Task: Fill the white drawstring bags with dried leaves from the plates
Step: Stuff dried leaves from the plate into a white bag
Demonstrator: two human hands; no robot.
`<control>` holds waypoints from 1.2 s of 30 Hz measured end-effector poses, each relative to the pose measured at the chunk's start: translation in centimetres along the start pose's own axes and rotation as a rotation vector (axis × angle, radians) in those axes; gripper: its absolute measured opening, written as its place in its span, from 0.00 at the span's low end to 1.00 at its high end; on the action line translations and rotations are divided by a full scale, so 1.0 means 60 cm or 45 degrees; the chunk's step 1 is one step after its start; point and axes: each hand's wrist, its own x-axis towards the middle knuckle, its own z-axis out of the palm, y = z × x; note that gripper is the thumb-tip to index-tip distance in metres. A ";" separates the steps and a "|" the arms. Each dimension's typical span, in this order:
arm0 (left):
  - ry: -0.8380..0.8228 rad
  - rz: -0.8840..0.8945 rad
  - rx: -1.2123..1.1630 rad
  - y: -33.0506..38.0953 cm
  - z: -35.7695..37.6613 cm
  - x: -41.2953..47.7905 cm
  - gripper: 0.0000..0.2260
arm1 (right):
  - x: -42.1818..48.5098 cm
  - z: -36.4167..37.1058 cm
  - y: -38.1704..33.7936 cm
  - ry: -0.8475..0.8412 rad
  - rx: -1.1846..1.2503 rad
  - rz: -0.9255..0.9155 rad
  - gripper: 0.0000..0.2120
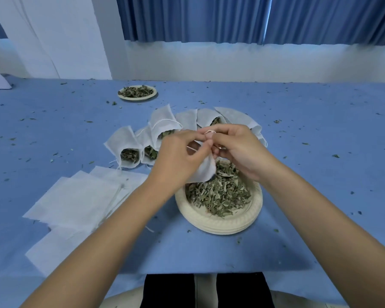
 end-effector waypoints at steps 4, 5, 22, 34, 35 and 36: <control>0.078 0.051 -0.015 -0.046 -0.006 0.028 0.08 | 0.023 -0.032 0.013 -0.172 -0.074 0.037 0.12; 0.039 0.073 0.034 -0.054 -0.005 0.039 0.11 | 0.027 -0.035 0.016 -0.234 -0.068 0.050 0.13; 0.279 0.767 0.335 -0.098 -0.010 0.056 0.06 | 0.036 -0.044 0.053 -0.203 0.306 -0.034 0.10; -0.232 0.866 0.217 -0.076 0.011 0.033 0.13 | 0.023 -0.028 0.056 -0.155 0.547 -0.035 0.07; -0.245 0.875 0.217 -0.077 0.011 0.033 0.12 | 0.022 -0.027 0.057 -0.172 0.544 -0.030 0.06; -0.256 0.879 0.213 -0.078 0.011 0.033 0.11 | 0.023 -0.026 0.058 -0.178 0.548 -0.022 0.07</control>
